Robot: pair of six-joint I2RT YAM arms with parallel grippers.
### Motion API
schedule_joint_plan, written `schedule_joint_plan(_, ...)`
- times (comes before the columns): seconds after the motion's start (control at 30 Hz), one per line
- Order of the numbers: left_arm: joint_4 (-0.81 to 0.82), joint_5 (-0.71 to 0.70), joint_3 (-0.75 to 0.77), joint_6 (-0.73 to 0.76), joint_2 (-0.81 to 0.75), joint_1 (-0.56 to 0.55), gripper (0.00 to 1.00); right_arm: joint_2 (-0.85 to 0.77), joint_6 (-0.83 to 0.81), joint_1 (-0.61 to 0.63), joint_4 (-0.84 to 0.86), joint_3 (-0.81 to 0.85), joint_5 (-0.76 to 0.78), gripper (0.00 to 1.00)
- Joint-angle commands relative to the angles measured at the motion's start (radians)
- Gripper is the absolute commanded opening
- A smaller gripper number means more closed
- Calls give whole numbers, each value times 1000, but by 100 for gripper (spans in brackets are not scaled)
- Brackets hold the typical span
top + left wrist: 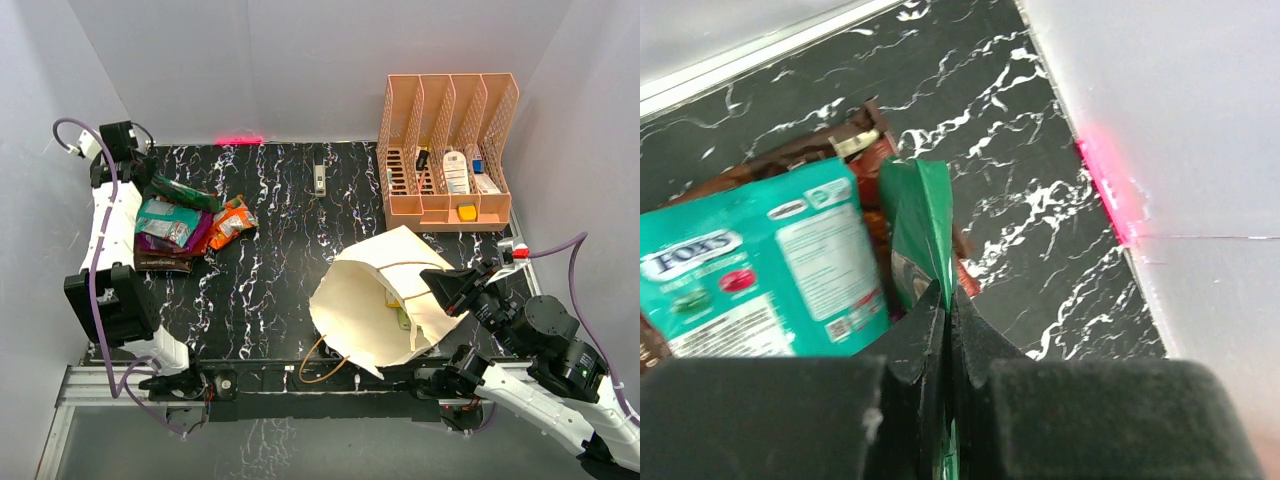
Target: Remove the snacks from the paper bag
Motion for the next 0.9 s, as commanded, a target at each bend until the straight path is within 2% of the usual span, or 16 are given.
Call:
schedule_joint_plan(0.0,25,-29,-107,-4,-159,24,0,-13,-15,2,61,-6,-5,8)
schedule_joint_plan(0.2,45,-80,-299,6,-286,48,0,-6,-17,2,64,-6,-11,8)
schedule_joint_plan(0.37,60,-97,-408,30,-321,70,4,0,-17,3,65,-6,-12,8)
schedule_joint_plan(0.77,121,-56,-571,29,-278,114,1,11,-17,2,65,-6,-11,8)
schedule_joint_plan(0.87,110,-53,-583,34,-259,128,4,13,-17,2,63,-6,-11,8)
